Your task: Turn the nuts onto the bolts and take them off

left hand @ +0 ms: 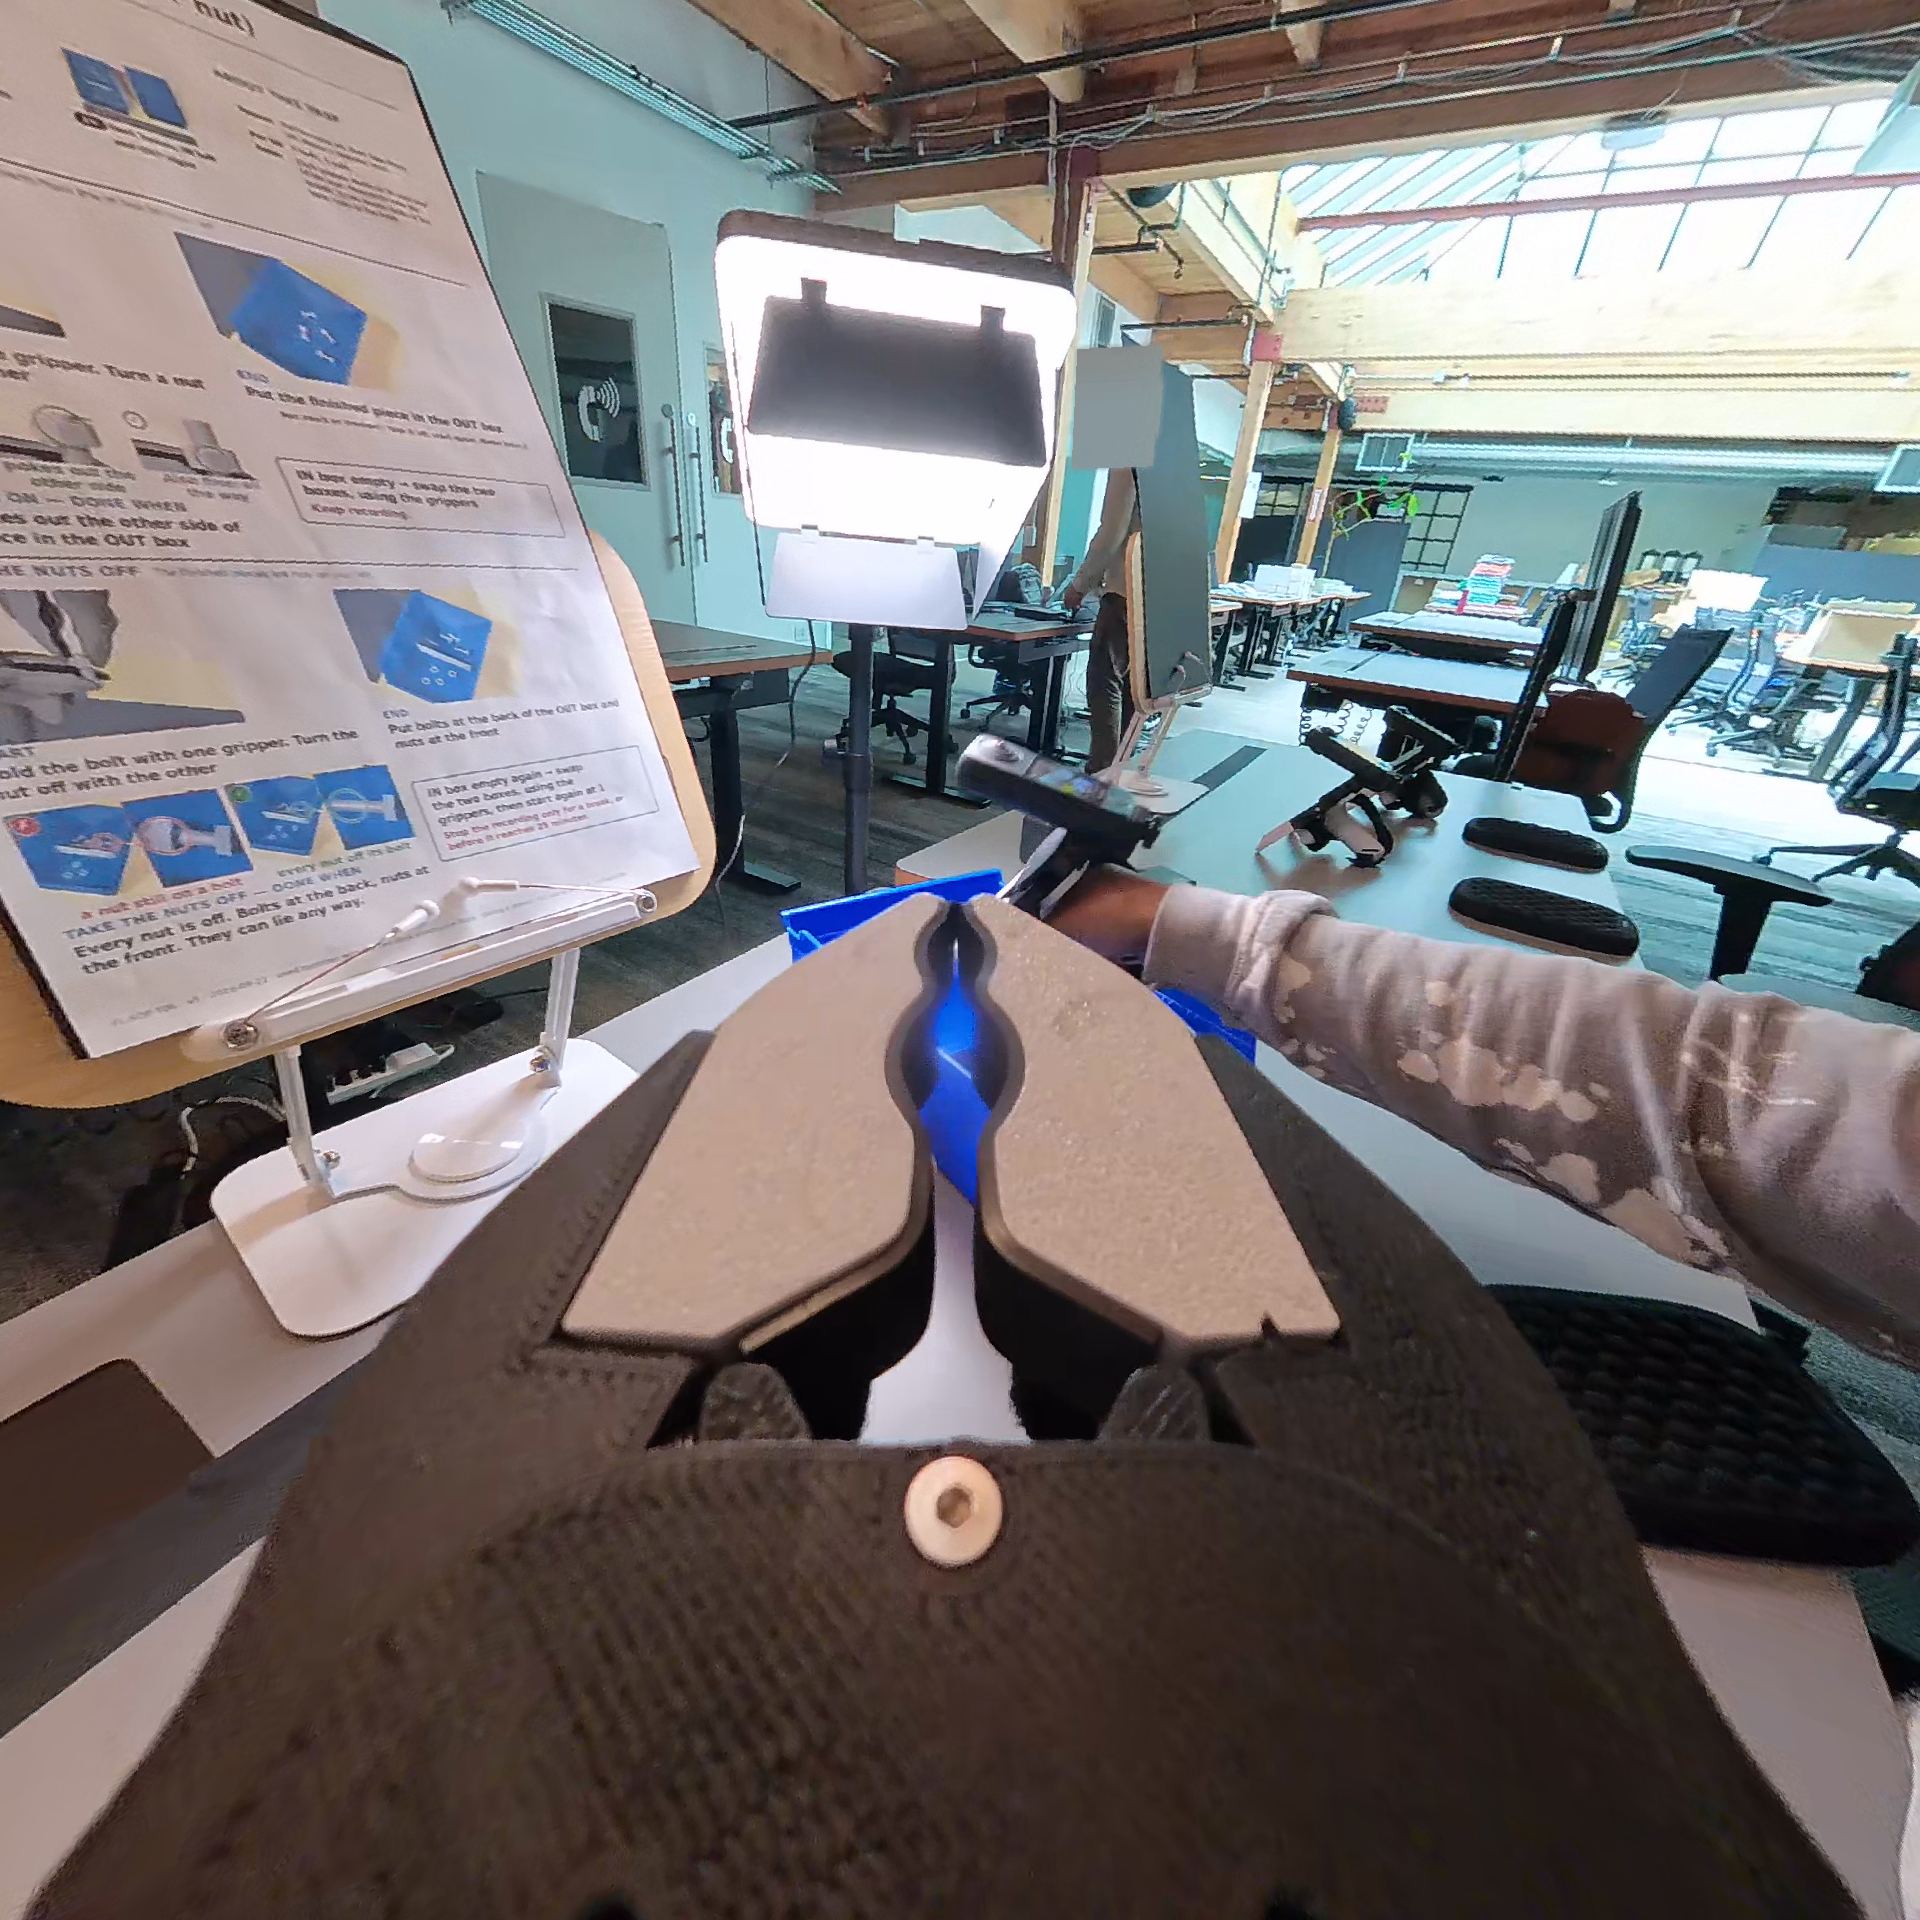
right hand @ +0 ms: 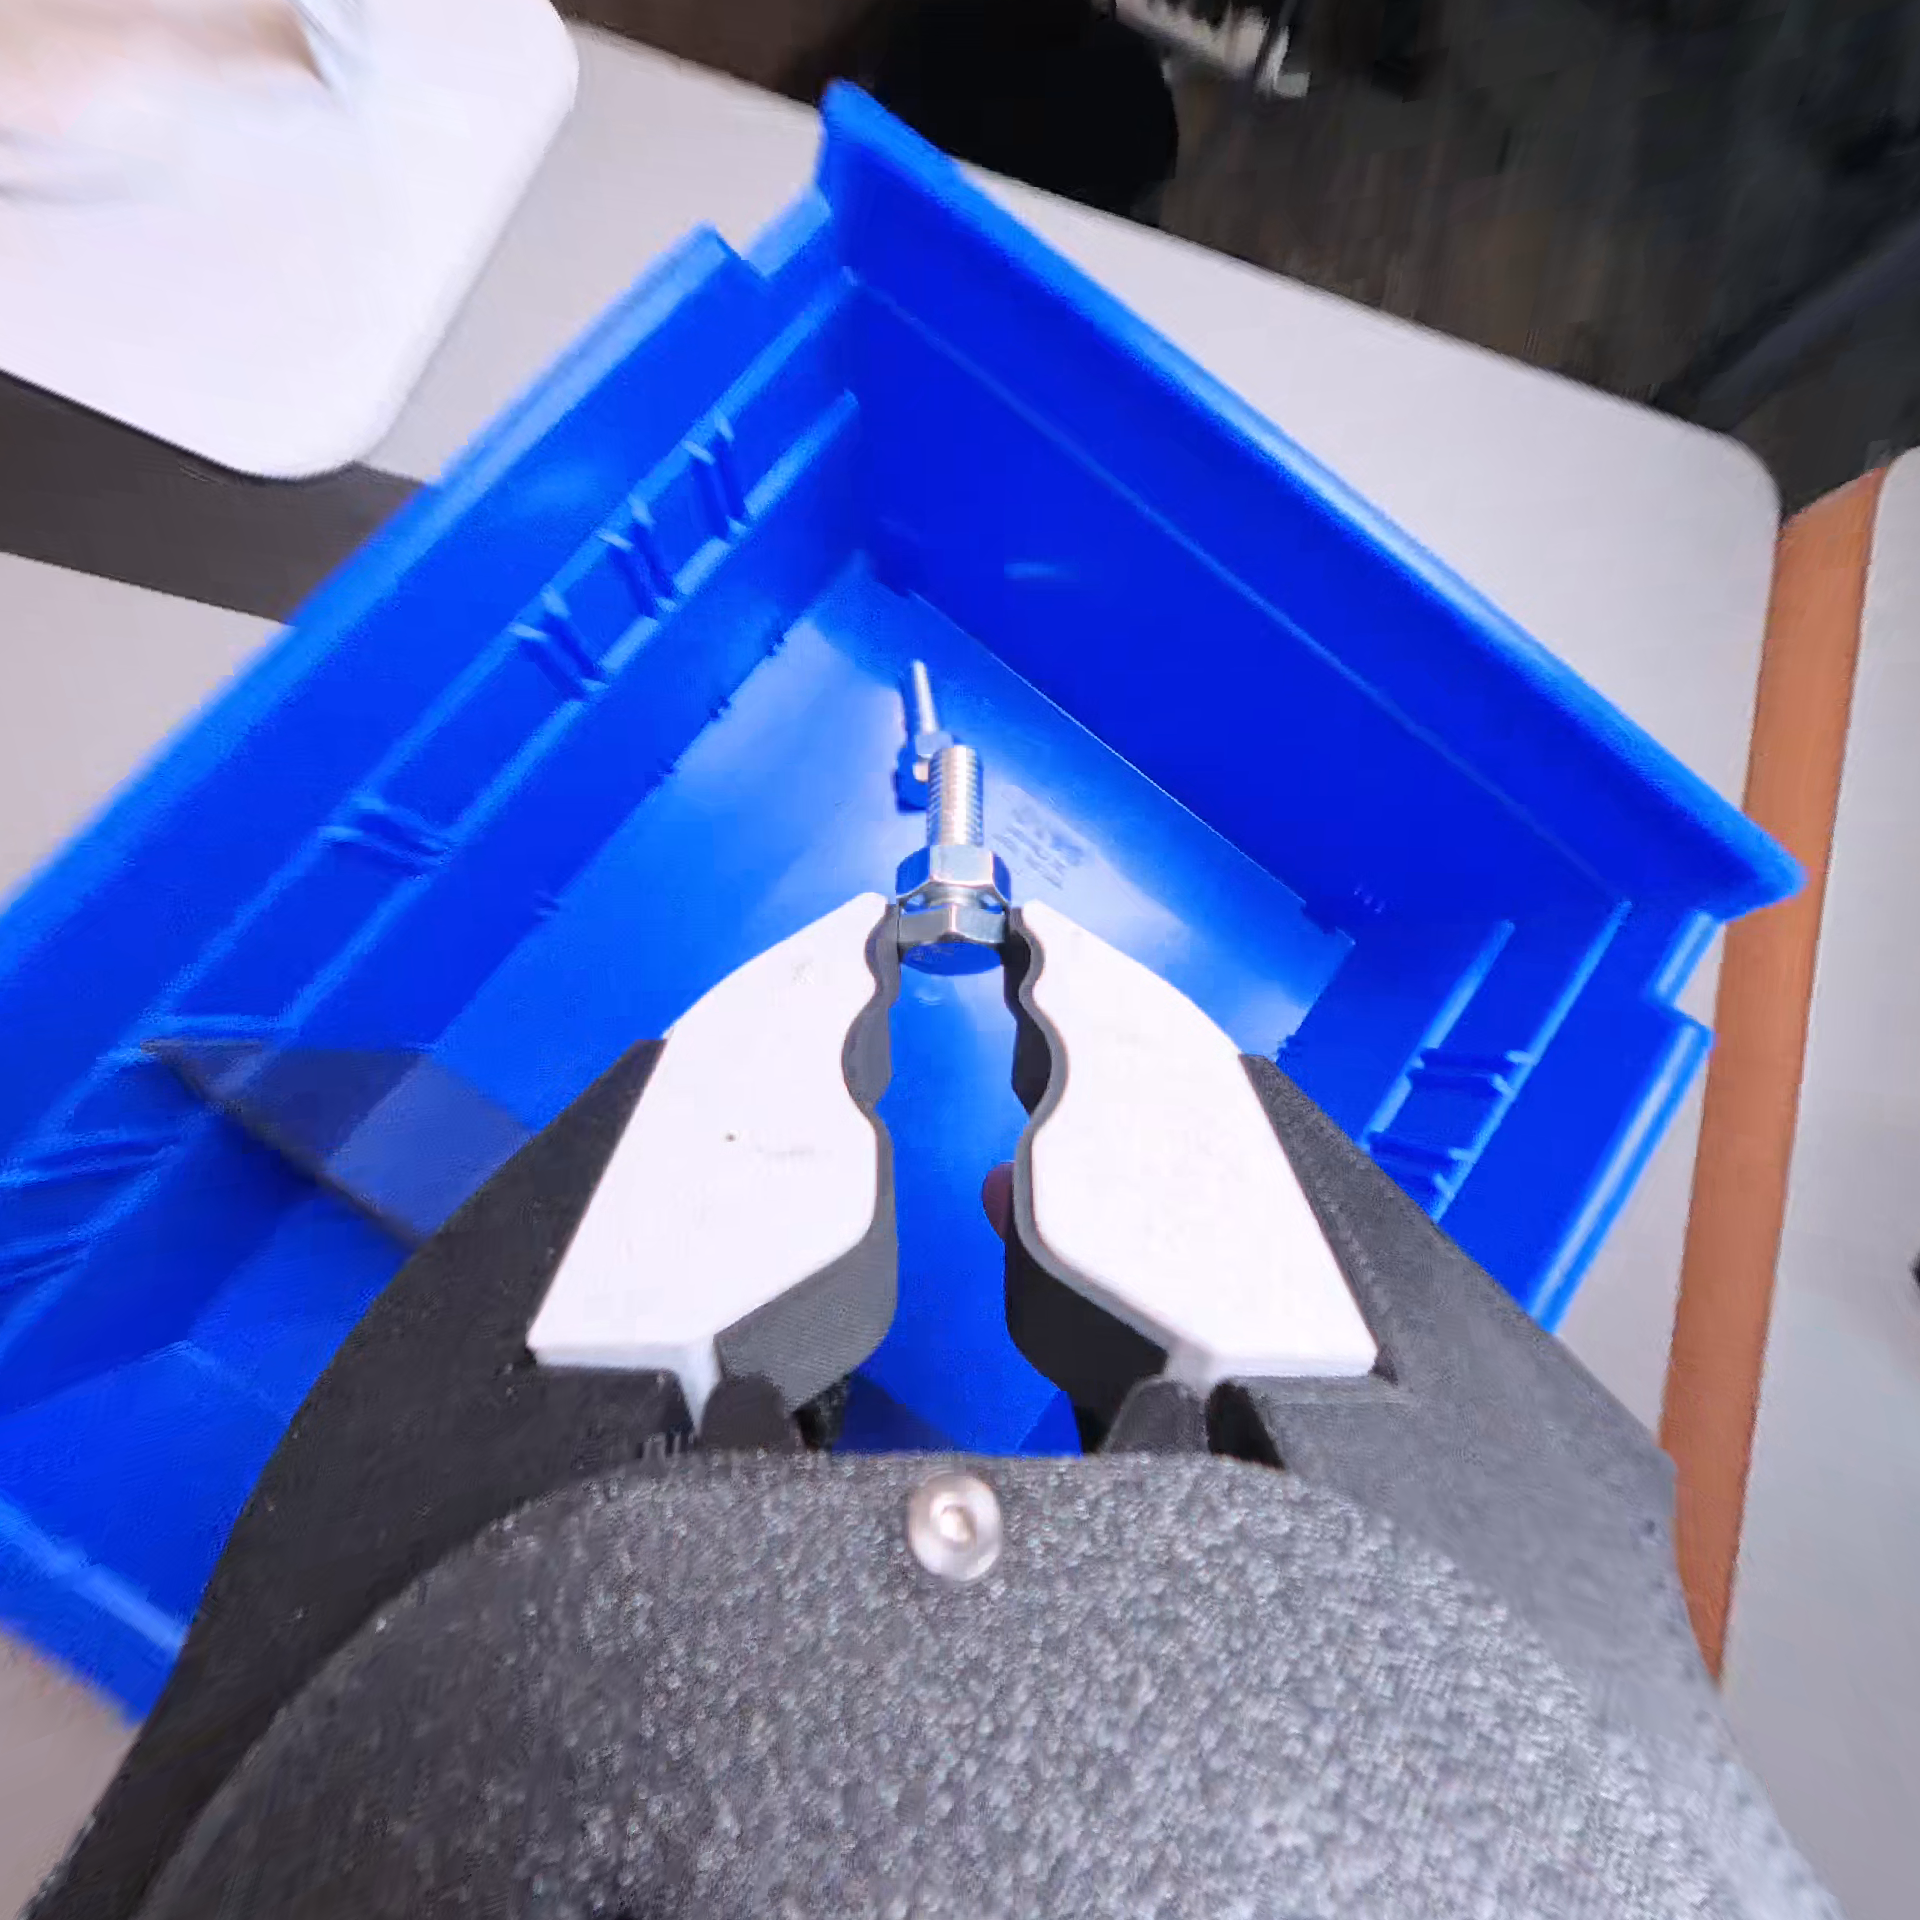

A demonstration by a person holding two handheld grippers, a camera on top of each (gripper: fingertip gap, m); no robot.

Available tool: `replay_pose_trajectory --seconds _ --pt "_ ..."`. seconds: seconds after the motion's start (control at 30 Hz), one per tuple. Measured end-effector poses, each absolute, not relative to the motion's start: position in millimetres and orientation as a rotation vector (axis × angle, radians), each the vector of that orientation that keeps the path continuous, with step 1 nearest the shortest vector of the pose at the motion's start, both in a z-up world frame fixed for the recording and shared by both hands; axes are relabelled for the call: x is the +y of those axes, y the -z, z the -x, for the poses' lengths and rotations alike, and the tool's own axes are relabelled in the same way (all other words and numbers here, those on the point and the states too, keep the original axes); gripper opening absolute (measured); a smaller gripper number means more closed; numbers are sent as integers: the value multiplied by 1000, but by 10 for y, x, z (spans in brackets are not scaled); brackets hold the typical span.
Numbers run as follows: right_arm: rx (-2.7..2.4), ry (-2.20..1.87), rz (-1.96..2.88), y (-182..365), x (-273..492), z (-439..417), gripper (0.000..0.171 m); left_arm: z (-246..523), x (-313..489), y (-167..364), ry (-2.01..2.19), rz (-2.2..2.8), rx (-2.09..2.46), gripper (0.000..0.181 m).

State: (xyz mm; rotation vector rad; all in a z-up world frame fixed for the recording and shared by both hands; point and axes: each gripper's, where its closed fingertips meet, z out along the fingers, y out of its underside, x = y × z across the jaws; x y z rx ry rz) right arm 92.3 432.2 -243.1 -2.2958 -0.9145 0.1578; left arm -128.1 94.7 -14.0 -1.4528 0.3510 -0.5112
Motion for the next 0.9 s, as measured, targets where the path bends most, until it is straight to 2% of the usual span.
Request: replay_pose_trajectory --seconds 0.2,0.43,0.57,0.67,0.8,0.9 --pt "-969 51 2473 2988 4639 -1038 18 1432 956 154 482 1463 332 0" --pt "-1050 94 2534 3138 4681 -1089 22 1532 1057 256 494 1495 309 0" --pt "-1102 32 2385 2732 4564 -951 34 1615 1104 314 456 1517 290 0" --pt "-1082 -147 2150 2149 4254 -682 36 1686 1150 367 452 1531 258 0" --pt "-1101 -451 1805 1452 3281 -359 35 1829 1217 488 413 1575 223 4" --pt "-1139 -664 1649 1331 2412 -305 33 2101 1240 558 343 1623 179 7"
